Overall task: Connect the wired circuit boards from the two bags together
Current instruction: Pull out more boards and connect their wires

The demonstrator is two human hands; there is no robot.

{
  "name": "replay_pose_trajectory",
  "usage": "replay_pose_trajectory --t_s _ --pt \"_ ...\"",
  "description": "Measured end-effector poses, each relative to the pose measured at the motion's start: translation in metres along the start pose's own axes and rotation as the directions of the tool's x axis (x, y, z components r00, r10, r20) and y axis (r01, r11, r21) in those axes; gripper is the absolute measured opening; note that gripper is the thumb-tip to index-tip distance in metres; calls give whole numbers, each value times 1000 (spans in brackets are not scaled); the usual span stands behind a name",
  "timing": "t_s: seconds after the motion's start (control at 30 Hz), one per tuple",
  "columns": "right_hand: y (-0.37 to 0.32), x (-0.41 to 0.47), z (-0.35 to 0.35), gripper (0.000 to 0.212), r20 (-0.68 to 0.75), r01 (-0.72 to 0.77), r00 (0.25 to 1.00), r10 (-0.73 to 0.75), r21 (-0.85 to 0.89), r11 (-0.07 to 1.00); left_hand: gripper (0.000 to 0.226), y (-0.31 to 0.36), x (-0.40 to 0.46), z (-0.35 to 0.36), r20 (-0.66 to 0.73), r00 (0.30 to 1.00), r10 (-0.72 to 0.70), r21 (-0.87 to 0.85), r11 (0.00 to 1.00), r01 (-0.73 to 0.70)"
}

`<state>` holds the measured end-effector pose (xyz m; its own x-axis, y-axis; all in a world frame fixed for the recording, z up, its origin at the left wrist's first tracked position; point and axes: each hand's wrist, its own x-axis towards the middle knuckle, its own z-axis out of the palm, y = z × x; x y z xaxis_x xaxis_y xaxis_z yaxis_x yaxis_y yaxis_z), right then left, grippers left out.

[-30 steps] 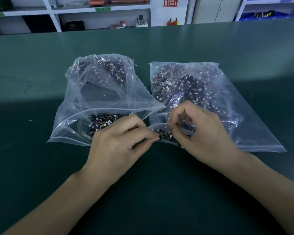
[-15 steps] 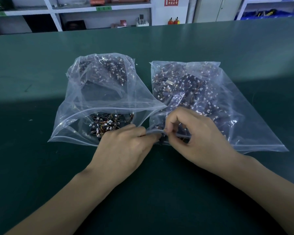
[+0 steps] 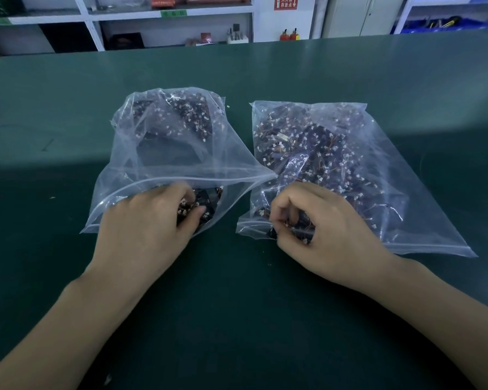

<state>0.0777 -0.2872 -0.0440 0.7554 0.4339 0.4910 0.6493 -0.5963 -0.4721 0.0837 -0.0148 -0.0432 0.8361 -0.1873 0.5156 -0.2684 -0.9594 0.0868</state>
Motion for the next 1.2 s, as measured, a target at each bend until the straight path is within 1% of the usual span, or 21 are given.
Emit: replay_pose_trajectory --t_s 0.07,0.1,0.27,0.37,0.5,0.6,0.7,0.8,0.87,0.93,1.0,1.07,1.2 --pt "1 0 0 21 -2 -6 1000 6 2 1000 26 -4 2 1 14 1000 -19 16 1000 19" --pt "1 0 0 21 -3 -8 1000 8 4 1000 25 -4 2 1 19 999 -31 8 999 31" --pt "3 -1 1 19 2 -15 1000 15 6 1000 14 -3 2 -1 54 996 -75 5 997 74" --pt "3 -1 2 19 3 -17 1000 17 8 1000 17 0 2 -4 -13 998 -62 -18 998 62" --pt "4 -1 3 19 -13 -23 1000 23 8 1000 19 6 2 -5 -119 993 -25 -62 998 18" --pt "4 -2 3 20 -22 -34 999 34 9 999 15 10 2 -9 -196 981 6 -95 995 -25" --pt "4 -1 3 19 -30 -38 999 39 25 999 13 15 1 -11 -281 958 55 -135 986 -96" --pt "2 -1 3 13 -41 -30 999 33 56 998 15 20 -3 -8 -347 931 115 -197 962 -191" --pt "0 -1 2 20 -51 -20 998 25 83 996 15 25 -7 -5 -359 922 143 -262 933 -247" --pt "-2 -1 1 25 -69 4 998 3 101 995 10 32 -11 -4 -353 920 170 -319 903 -289" --pt "-3 0 2 22 -102 37 995 -23 133 990 5 37 -14 -4 -340 919 199 -359 876 -322" --pt "-2 0 3 15 -142 76 988 -53 161 984 5 40 -14 -3 -332 918 216 -399 850 -344" --pt "0 1 2 9 -178 104 982 -69 198 975 5 40 -14 -3 -302 930 209 -444 833 -331"
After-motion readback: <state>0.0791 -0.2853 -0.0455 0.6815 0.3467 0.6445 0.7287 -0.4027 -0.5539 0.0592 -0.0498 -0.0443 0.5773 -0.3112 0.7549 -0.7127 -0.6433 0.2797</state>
